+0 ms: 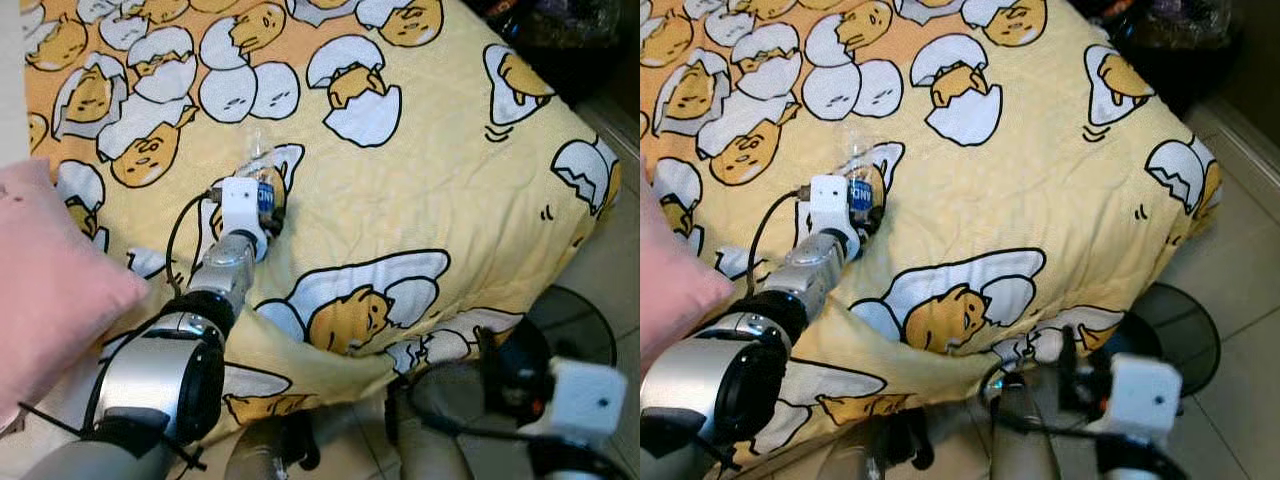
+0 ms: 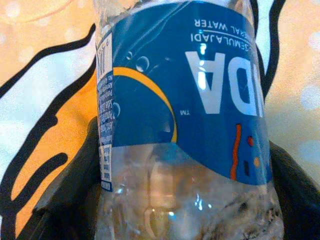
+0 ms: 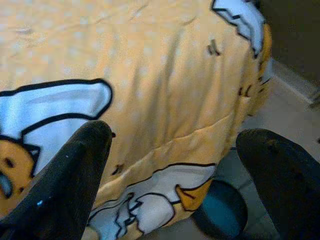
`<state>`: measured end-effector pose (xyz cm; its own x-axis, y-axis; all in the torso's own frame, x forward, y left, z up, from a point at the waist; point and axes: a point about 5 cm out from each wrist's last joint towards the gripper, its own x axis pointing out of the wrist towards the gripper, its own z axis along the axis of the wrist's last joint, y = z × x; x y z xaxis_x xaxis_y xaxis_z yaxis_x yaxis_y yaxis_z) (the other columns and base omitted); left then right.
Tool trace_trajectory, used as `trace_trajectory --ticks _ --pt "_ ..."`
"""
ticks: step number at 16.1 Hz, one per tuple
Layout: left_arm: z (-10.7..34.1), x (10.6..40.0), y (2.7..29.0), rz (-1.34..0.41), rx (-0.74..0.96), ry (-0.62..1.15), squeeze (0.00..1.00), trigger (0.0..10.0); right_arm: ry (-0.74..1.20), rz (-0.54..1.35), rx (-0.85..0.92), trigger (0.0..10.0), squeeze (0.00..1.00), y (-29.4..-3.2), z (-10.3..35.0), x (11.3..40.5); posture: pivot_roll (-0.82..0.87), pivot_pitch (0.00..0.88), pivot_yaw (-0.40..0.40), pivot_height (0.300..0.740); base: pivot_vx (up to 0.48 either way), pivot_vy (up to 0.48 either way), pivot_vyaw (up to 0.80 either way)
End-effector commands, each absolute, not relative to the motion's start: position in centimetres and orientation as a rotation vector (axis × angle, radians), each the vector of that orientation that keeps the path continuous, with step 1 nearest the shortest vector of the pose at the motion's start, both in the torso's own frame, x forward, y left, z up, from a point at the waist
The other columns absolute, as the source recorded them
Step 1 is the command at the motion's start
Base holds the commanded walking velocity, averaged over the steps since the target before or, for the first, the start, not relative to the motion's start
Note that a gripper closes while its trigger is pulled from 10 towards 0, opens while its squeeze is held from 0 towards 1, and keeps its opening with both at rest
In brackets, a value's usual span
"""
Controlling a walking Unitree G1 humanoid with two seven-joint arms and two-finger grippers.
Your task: Clean up the room
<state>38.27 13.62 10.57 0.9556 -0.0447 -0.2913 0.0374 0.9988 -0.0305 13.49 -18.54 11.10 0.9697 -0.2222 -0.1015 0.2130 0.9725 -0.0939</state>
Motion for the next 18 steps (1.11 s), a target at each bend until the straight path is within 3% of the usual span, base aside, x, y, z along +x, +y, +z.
trace_trajectory --ticks 1,6,13,17,18 --pt "9.0 37.5 13.3 -0.059 -0.045 0.371 0.00 0.0 0.134 -0.241 -0.069 10.0 0.00 -18.8 11.1 13.1 -0.47 0.332 0.169 0.736 0.000 0.000 0.00" --pt "10.7 38.3 12.8 -0.100 -0.107 0.300 0.00 0.0 0.131 -0.229 -0.045 10.0 0.00 -18.9 10.3 14.8 -0.43 0.264 0.171 0.736 0.000 0.000 0.00" --pt "14.3 39.3 13.0 -0.206 -0.144 0.071 0.00 0.0 0.063 -0.121 -0.020 10.0 0.00 -18.9 9.1 21.9 -0.26 0.000 0.131 0.736 0.000 0.000 0.00" --pt "14.9 37.4 14.2 -0.225 -0.031 -0.093 0.00 0.0 0.029 -0.049 -0.017 10.0 0.00 -18.3 8.9 24.9 -0.14 0.000 0.080 0.736 0.000 0.000 0.00" --pt "15.2 35.8 15.0 -0.210 -0.041 -0.157 0.00 0.0 0.000 -0.031 -0.026 10.0 0.00 -18.2 9.3 25.8 -0.11 0.000 0.062 0.736 0.000 0.000 0.00"
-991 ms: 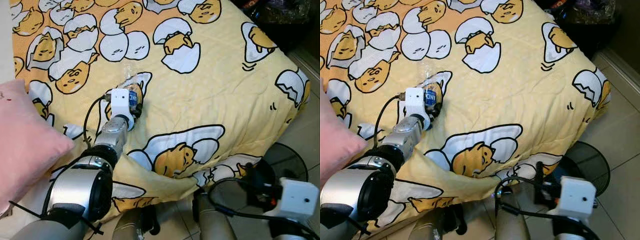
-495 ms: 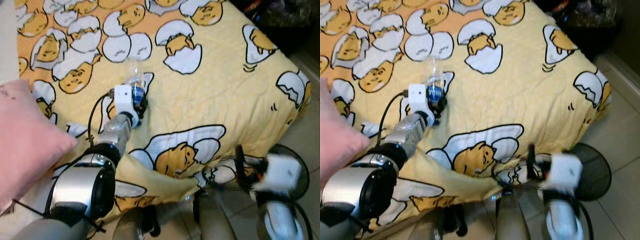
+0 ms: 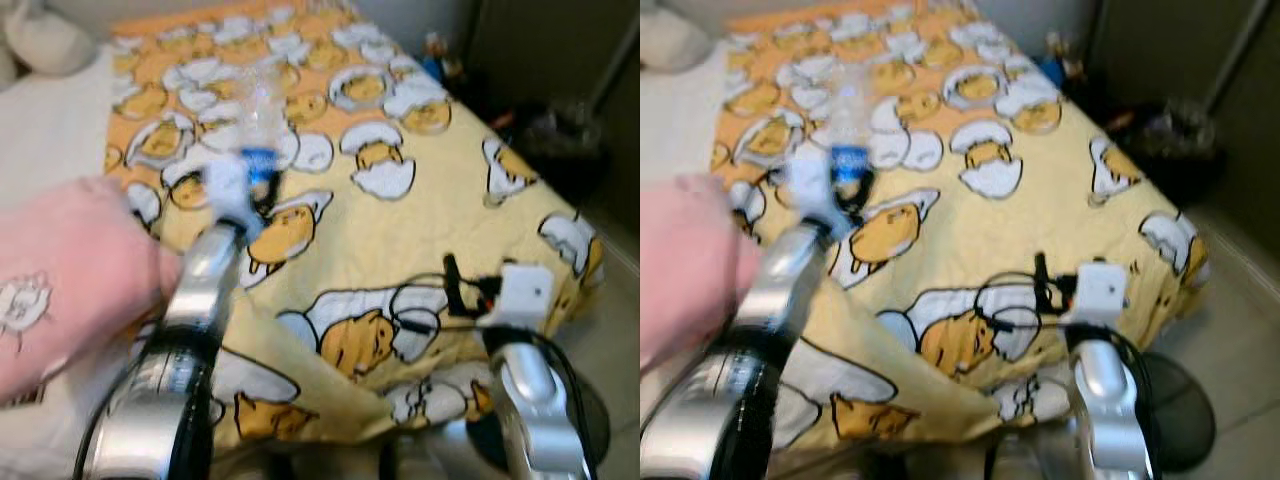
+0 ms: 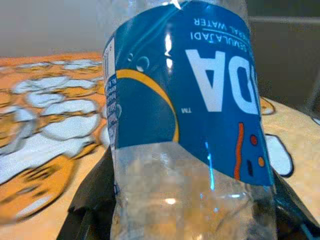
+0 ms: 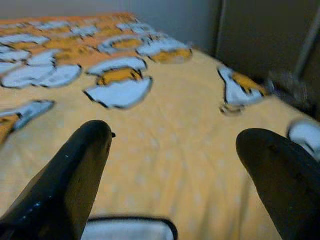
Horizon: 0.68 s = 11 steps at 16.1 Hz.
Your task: Clean up the room
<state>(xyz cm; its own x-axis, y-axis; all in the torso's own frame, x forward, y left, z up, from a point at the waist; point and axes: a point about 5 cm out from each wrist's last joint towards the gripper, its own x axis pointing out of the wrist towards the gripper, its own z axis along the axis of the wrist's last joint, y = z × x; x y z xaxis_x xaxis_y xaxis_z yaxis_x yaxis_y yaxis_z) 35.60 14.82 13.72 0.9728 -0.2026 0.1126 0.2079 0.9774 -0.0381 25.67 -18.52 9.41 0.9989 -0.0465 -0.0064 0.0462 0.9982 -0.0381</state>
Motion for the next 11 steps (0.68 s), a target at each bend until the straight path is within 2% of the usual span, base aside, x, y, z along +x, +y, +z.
trace_trajectory --ticks 1,3,6,7,11 --pt "15.2 35.1 15.5 -0.197 -0.055 -0.180 0.00 0.0 -0.017 -0.026 -0.030 10.0 0.00 -18.2 9.7 26.1 -0.09 0.000 0.045 0.736 0.000 0.000 0.00" --pt "13.2 30.9 18.2 -0.103 -0.034 -0.205 0.00 0.0 -0.090 0.025 -0.051 10.0 0.00 -17.9 11.3 27.6 -0.05 0.000 0.003 0.736 0.000 0.000 0.00" --pt "11.0 28.3 17.9 -0.094 -0.039 -0.138 0.00 0.0 -0.101 0.090 -0.077 10.0 0.00 -17.9 11.8 28.9 -0.03 0.000 -0.045 0.736 0.000 0.000 0.00" --pt "10.9 28.5 17.1 -0.096 -0.007 -0.098 0.00 10.0 -0.088 0.106 -0.083 10.0 0.00 -18.0 11.5 29.2 -0.03 0.000 -0.060 0.736 0.000 0.000 0.00" --pt "12.4 29.4 15.4 -0.101 -0.009 -0.104 0.00 10.0 -0.077 0.114 -0.061 10.0 0.00 -17.7 11.1 30.1 -0.04 0.000 -0.050 0.736 0.000 0.000 0.00"
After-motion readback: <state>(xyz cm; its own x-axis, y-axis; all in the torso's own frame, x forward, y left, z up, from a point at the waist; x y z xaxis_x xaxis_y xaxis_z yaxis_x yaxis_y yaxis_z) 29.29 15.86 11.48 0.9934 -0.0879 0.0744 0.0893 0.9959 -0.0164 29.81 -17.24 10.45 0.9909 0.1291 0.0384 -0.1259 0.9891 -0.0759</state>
